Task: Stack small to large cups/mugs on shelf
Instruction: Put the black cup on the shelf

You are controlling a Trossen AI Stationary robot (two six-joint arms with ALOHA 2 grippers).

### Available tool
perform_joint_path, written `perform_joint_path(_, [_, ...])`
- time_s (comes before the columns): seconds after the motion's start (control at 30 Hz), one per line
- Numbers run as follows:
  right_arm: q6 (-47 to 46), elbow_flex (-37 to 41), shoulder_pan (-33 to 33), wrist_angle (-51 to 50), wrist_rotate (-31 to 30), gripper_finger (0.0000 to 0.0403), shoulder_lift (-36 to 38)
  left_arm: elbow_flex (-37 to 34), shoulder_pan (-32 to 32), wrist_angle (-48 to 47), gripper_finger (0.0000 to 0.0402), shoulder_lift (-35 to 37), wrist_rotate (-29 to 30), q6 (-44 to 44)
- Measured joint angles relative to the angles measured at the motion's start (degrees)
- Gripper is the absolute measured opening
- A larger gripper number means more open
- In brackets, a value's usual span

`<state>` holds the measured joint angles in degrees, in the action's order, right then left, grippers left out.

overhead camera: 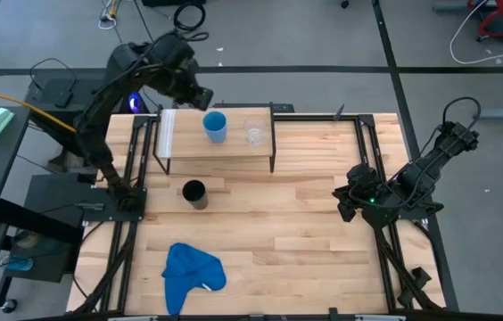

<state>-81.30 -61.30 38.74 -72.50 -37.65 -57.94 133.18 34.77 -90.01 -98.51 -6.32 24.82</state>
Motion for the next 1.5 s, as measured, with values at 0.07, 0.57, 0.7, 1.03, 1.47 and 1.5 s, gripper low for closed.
perform_joint_path(0.07, [0.08, 0.0, 0.01, -0.01, 0.02, 0.0073, 0.01, -1.75, -2.05, -0.01, 0.0117, 2.32, -1.95, 0.0])
perform_joint_path(0.57, [1.99, 0.0, 0.0, -0.05, 0.02, 0.0073, 0.01, -38.08, -29.17, -0.05, 0.0059, 28.28, 8.33, 26.63])
perform_joint_path(0.7, [2.7, 0.0, 0.0, -0.05, 0.04, 0.0073, 0.01, -50.84, -31.24, -0.11, 0.0046, 32.94, 9.28, 35.79])
perform_joint_path(1.03, [2.36, 0.0, 0.01, -0.05, 0.34, 0.0073, 0.01, -71.18, -31.44, 20.86, 0.0064, 33.58, 4.89, 36.07])
perform_joint_path(1.47, [1.36, 0.0, 0.0, 0.0, 1.54, 0.0073, 0.03, -74.59, -29.09, 21.07, 0.0106, 33.31, 5.93, 35.79])
perform_joint_path(1.5, [1.32, 0.0, 0.01, 0.02, 1.55, 0.0073, 0.03, -74.57, -29.0, 21.27, 0.0107, 32.75, 6.12, 35.56])
